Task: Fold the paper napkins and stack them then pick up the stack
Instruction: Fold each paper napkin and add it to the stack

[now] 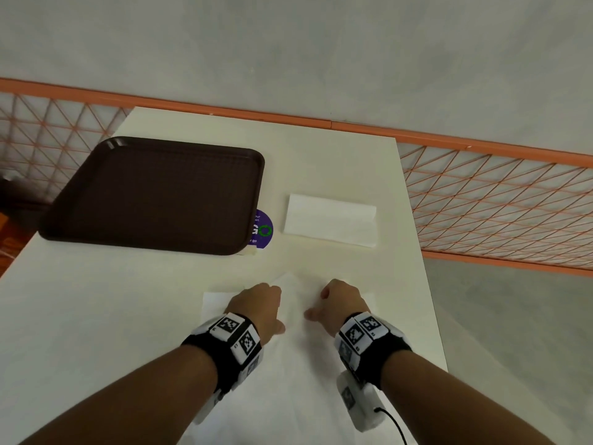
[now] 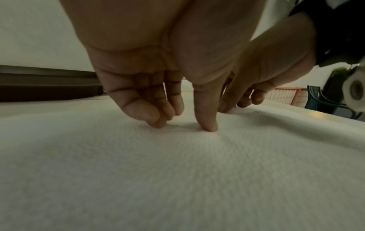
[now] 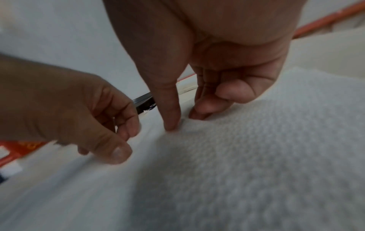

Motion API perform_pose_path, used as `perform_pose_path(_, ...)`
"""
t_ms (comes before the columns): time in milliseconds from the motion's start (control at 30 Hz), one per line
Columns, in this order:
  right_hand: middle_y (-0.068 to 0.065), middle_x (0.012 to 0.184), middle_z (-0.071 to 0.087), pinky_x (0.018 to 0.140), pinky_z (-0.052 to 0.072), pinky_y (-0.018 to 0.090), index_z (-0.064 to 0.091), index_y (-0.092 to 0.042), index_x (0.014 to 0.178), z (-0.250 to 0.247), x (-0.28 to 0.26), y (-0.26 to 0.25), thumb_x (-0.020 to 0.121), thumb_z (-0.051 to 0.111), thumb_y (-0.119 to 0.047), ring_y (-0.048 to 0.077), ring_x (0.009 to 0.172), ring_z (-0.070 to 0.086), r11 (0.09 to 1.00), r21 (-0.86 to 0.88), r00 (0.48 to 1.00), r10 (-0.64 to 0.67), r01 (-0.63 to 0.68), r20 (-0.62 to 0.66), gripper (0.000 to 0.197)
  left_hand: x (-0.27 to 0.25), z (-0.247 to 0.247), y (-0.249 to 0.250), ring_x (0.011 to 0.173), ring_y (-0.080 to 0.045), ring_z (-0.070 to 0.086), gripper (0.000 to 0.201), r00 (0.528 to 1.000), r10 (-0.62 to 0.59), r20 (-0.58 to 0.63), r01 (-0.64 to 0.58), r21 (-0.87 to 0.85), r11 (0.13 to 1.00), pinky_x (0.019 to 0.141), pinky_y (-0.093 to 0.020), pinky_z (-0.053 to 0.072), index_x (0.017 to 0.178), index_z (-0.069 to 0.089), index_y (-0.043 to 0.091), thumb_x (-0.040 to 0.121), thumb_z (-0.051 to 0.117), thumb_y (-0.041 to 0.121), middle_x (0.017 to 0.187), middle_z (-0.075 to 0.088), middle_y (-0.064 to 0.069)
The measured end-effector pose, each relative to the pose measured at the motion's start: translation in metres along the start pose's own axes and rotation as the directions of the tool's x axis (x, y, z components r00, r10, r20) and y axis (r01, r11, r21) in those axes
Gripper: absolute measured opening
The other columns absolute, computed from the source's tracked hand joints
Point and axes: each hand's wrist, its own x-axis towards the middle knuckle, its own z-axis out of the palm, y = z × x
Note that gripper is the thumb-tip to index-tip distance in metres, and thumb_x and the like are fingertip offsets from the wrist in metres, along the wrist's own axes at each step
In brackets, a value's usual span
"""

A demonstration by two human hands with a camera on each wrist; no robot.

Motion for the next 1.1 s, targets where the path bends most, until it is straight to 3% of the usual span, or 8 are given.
perform_pose_path(167, -0.003, 0.07, 0.051, 0.053, 0.037, 0.021, 0.048, -0.017, 0.069, 0.002, 0.001, 0.003, 0.072, 0.081, -0.032, 0.013, 0.061, 0.048, 0.992, 0.127, 0.999, -0.023, 0.018, 0.039, 0.037, 0.0, 0.005, -0.003, 0.113, -0.023, 0.052, 0.053, 0.996, 0.011, -0.086, -0.012, -0.013, 1.0, 0.092, -0.036, 0.047, 0.121, 0.046, 0.018, 0.081, 0.071, 0.041, 0.123, 0.048, 0.0)
perform_pose_path(333, -0.004, 0.059, 0.047, 0.05, 0.036, 0.022, 0.044, -0.018, 0.056, 0.0, -0.003, 0.007, 0.076, 0.076, -0.025, 0.013, 0.055, 0.045, 0.977, 0.185, 0.993, -0.115, 0.108, 0.03, 0.039, 0.003, 0.009, -0.004, 0.116, -0.022, 0.046, 0.064, 0.99, 0.031, -0.141, -0.026, 0.039, 0.999, 0.092, -0.034, 0.046, 0.129, 0.042, 0.019, 0.078, 0.072, 0.044, 0.126, 0.043, -0.001)
perform_pose_path(533, -0.005, 0.071, 0.052, 0.056, 0.037, 0.021, 0.048, -0.019, 0.066, -0.018, -0.009, 0.011, 0.079, 0.072, -0.02, 0.014, 0.066, 0.047, 0.944, 0.153, 0.955, -0.297, 0.293, 0.004, 0.027, 0.009, -0.001, -0.012, 0.122, -0.02, 0.042, 0.06, 0.986, 0.134, -0.097, -0.136, -0.019, 0.99, 0.103, -0.036, 0.039, 0.133, 0.046, 0.023, 0.082, 0.067, 0.046, 0.131, 0.045, 0.003)
perform_pose_path(633, -0.005, 0.073, 0.059, 0.062, 0.046, 0.026, 0.053, -0.023, 0.069, -0.027, -0.011, 0.014, 0.081, 0.069, -0.019, 0.013, 0.065, 0.052, 0.918, 0.215, 0.938, -0.345, 0.335, 0.013, 0.021, 0.009, -0.01, -0.021, 0.103, -0.016, 0.057, 0.036, 0.987, 0.131, -0.089, -0.15, -0.266, 0.952, 0.087, -0.026, 0.045, 0.111, 0.061, 0.021, 0.082, 0.069, 0.04, 0.111, 0.06, 0.003)
perform_pose_path(700, 0.005, 0.083, 0.069, 0.07, 0.054, 0.034, 0.06, -0.02, 0.08, -0.034, -0.015, 0.016, 0.083, 0.068, -0.018, 0.019, 0.069, 0.061, 0.896, 0.307, 0.942, -0.336, 0.321, -0.005, 0.009, 0.008, -0.014, -0.027, 0.086, -0.017, 0.061, 0.019, 0.984, 0.154, -0.092, -0.178, -0.395, 0.901, 0.077, -0.028, 0.049, 0.092, 0.064, 0.02, 0.083, 0.07, 0.036, 0.092, 0.064, 0.002)
perform_pose_path(833, 0.007, 0.086, 0.073, 0.074, 0.057, 0.037, 0.063, -0.015, 0.091, -0.043, -0.019, 0.029, 0.084, 0.072, -0.019, 0.02, 0.068, 0.068, 0.863, 0.429, 0.947, -0.317, 0.268, 0.046, 0.013, 0.006, -0.02, -0.03, 0.077, -0.022, 0.065, 0.015, 0.981, 0.165, -0.107, -0.196, -0.581, 0.79, 0.081, -0.036, 0.053, 0.089, 0.067, 0.013, 0.085, 0.069, 0.027, 0.085, 0.07, -0.006)
perform_pose_path(1000, -0.002, 0.086, 0.072, 0.076, 0.055, 0.028, 0.067, -0.022, 0.087, -0.044, -0.018, 0.054, 0.082, 0.074, -0.029, 0.016, 0.079, 0.068, 0.957, 0.192, 0.949, -0.253, 0.217, 0.187, 0.011, 0.007, -0.014, -0.029, 0.068, -0.018, 0.06, 0.012, 0.982, 0.065, -0.177, -0.164, -0.635, 0.755, 0.071, -0.031, 0.049, 0.08, 0.064, 0.016, 0.089, 0.065, 0.025, 0.076, 0.068, -0.004)
perform_pose_path(1100, -0.001, 0.082, 0.069, 0.068, 0.051, 0.023, 0.067, -0.02, 0.078, -0.04, -0.017, 0.057, 0.083, 0.07, -0.022, 0.018, 0.079, 0.065, 0.966, 0.116, 0.953, -0.247, 0.229, 0.178, 0.006, 0.01, -0.006, -0.032, 0.082, -0.022, 0.065, 0.012, 0.986, 0.016, -0.165, -0.125, -0.677, 0.725, 0.083, -0.034, 0.051, 0.094, 0.067, 0.011, 0.09, 0.063, 0.022, 0.09, 0.071, -0.005)
